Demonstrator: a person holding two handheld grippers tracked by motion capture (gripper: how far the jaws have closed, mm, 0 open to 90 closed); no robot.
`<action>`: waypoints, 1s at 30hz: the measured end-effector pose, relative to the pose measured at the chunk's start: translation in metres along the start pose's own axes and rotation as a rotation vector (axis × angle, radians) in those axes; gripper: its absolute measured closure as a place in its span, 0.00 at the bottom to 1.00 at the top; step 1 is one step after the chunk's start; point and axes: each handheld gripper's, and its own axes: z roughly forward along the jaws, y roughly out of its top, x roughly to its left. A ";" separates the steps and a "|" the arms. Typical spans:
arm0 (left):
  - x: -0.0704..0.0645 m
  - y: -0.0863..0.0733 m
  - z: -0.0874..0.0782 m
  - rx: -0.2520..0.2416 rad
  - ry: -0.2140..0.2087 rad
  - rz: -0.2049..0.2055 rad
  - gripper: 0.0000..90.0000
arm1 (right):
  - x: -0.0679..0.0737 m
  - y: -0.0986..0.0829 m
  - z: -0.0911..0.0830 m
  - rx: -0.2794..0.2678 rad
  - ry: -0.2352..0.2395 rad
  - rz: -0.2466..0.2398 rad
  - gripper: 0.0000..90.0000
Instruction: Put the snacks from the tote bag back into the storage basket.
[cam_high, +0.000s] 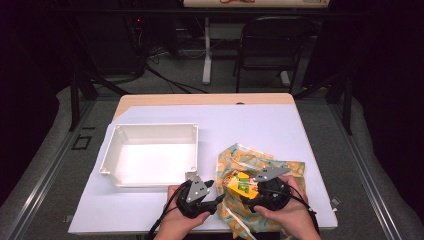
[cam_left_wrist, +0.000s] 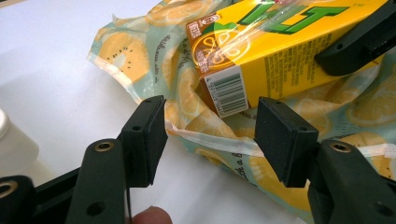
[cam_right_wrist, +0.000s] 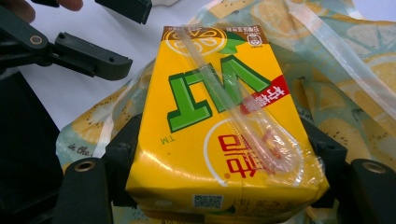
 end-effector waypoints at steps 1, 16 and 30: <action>-0.001 0.000 0.000 0.000 -0.002 0.000 0.48 | 0.000 0.000 0.000 0.007 -0.001 -0.004 0.34; -0.024 0.006 0.010 -0.056 -0.015 0.157 0.42 | -0.002 0.003 0.002 0.044 0.012 0.027 0.34; -0.033 0.005 0.019 -0.051 0.056 0.281 0.31 | -0.005 0.010 0.001 0.075 0.046 0.054 0.34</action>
